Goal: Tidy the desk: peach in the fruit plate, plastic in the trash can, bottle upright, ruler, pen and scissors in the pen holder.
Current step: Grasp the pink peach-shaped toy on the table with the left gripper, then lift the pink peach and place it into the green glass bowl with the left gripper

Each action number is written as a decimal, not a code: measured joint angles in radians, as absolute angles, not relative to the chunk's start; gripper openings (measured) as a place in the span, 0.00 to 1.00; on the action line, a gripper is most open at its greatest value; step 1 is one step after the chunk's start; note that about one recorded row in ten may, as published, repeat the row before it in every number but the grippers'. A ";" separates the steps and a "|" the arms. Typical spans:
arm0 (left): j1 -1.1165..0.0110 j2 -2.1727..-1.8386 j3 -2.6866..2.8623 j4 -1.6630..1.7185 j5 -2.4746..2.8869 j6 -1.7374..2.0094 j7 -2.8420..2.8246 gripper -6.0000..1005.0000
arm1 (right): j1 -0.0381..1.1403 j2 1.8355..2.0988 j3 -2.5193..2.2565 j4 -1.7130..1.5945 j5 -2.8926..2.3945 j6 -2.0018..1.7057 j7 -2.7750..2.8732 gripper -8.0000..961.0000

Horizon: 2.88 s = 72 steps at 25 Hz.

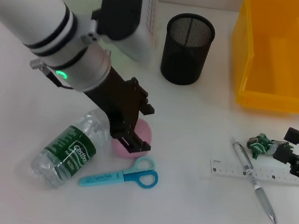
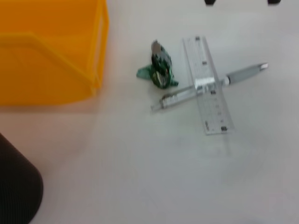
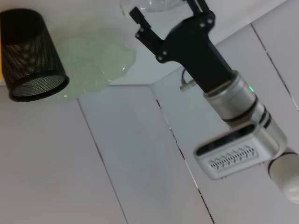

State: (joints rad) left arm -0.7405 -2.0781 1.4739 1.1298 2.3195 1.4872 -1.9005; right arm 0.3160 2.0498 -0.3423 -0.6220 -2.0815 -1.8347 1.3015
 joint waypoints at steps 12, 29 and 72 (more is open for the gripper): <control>-0.716 -2.080 1.624 1.110 2.371 1.369 -1.944 0.62 | 0.304 2.056 -0.350 -0.621 -2.089 -1.842 1.302 0.67; -0.691 -2.080 1.639 1.139 2.331 1.364 -1.948 0.09 | 0.323 2.052 -0.359 -0.600 -2.210 -1.842 1.296 0.67; -0.621 -2.064 1.142 1.154 2.287 0.945 -2.118 0.47 | 0.343 2.062 -0.432 -0.573 -2.219 -1.831 1.281 0.67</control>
State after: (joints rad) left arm -0.6207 -2.0641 1.1420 1.1544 2.2874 0.9447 -2.1178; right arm 0.3427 2.0617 -0.4318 -0.5732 -2.2190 -1.8313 1.2811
